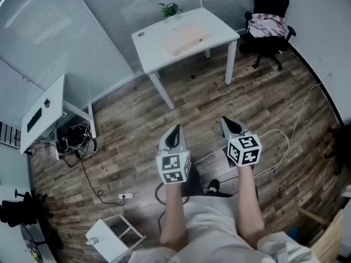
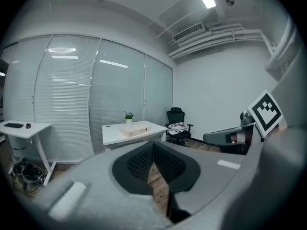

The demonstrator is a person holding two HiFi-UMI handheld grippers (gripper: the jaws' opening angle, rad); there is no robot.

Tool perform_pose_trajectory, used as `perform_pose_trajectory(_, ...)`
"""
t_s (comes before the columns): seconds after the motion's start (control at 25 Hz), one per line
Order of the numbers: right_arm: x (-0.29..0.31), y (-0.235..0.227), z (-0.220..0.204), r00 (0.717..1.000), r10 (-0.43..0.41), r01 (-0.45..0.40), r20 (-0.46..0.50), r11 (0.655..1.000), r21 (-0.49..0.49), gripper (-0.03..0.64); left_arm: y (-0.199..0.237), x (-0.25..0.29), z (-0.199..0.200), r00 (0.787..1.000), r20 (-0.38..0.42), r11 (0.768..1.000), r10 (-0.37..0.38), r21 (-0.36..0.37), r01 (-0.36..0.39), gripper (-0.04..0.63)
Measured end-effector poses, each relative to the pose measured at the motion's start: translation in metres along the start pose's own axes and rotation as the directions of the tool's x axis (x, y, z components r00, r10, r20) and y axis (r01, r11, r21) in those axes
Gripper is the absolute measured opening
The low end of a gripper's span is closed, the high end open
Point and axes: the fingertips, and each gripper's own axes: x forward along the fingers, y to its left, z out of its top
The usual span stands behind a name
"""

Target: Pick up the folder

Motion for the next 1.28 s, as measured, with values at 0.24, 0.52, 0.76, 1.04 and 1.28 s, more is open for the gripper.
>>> perform_pose_trajectory(0.24,-0.012,-0.021,0.003,0.999,-0.005,0.004,0.042,0.999,0.045,0.002,0.005,0.005,-0.008,0.999,-0.016,0.999,0.033,-0.029,-0.033,0.008)
perform_pose_trajectory(0.52,0.011,-0.055,0.018,0.997,-0.032,0.027,0.064,0.997,0.067,0.002,0.006,0.051,0.007,1.000,0.003,1.000,0.020,-0.017,-0.020,0.008)
perform_pose_trajectory(0.76,0.065,-0.082,0.039,0.999,-0.024,0.021,0.046,0.998,0.059,0.002,0.018,0.121,0.028,0.998,0.017,0.999,-0.053,-0.007,0.054,0.008)
perform_pose_trajectory(1.04,0.150,-0.103,0.080,1.000,-0.017,0.016,0.022,0.998,0.053,0.002,0.065,0.213,0.066,0.996,0.034,0.996,-0.084,-0.030,0.085,0.008)
perform_pose_trajectory(1.28,0.217,-0.116,0.103,1.000,-0.026,0.026,-0.003,0.996,0.089,0.002,0.101,0.279,0.080,0.993,0.010,0.992,-0.114,-0.061,0.114,0.008)
